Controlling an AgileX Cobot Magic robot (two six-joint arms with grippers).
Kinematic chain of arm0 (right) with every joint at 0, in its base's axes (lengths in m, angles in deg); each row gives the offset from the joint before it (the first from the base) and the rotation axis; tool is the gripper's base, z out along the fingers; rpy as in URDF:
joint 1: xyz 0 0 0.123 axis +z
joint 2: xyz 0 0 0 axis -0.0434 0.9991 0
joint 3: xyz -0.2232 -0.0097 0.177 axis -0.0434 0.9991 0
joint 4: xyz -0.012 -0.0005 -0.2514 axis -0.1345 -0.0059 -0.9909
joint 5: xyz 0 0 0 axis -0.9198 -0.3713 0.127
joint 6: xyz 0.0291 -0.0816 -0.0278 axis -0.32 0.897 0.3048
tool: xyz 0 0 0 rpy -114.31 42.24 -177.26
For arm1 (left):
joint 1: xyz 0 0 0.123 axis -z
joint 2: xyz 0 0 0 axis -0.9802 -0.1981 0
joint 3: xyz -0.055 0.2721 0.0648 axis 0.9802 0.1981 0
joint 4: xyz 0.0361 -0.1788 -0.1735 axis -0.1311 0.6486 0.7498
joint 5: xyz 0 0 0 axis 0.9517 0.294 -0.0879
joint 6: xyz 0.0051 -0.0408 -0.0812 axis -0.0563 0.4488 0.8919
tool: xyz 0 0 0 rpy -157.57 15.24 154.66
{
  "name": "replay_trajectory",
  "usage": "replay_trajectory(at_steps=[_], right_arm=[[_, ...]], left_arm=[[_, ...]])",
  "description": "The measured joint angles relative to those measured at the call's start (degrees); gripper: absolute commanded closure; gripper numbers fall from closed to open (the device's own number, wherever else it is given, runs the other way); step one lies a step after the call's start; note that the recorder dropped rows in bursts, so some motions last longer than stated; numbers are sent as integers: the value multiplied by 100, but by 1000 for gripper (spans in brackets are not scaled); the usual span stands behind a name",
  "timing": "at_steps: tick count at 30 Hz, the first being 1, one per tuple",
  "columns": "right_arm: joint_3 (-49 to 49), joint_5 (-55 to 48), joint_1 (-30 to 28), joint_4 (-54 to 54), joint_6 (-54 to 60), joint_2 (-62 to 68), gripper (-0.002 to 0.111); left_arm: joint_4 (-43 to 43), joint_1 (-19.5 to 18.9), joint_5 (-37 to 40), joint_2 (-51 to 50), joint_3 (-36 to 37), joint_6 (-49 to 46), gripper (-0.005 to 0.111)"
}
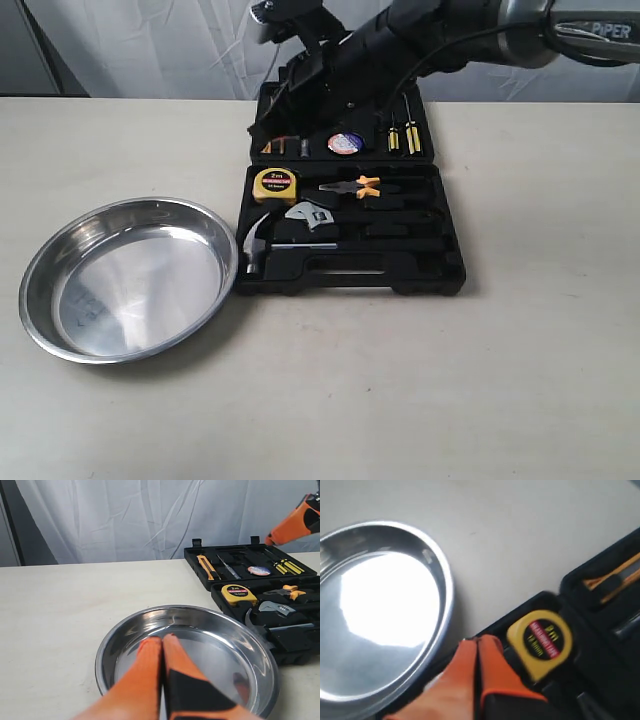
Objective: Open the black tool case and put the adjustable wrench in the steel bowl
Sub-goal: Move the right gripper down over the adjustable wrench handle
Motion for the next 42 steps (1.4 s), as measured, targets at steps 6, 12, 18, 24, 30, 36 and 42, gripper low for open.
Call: replay_trajectory(at_steps=[6,12,18,24,30,36,42], right_arm=[[-405,1036,0,-781,-950,138,109],[-445,1185,0,-2731,-2637,138,109],[-445,1185,-252,-3550,-3746,138,109],[-479,-337,-494,-1709,-794,228,109],[-483,-380,-457,-607,453,710,109],[-777,796,-457,-312,426,1030,109],[-913,1426,-470,-410,43,1102,109]], left_arm=[[0,0,0,0,0,0,107],[0,0,0,0,0,0,107],[0,0,0,0,0,0,107],[0,0,0,0,0,0,107],[0,0,0,0,0,0,107],[0,0,0,0,0,0,107],[0,0,0,0,0,0,107]])
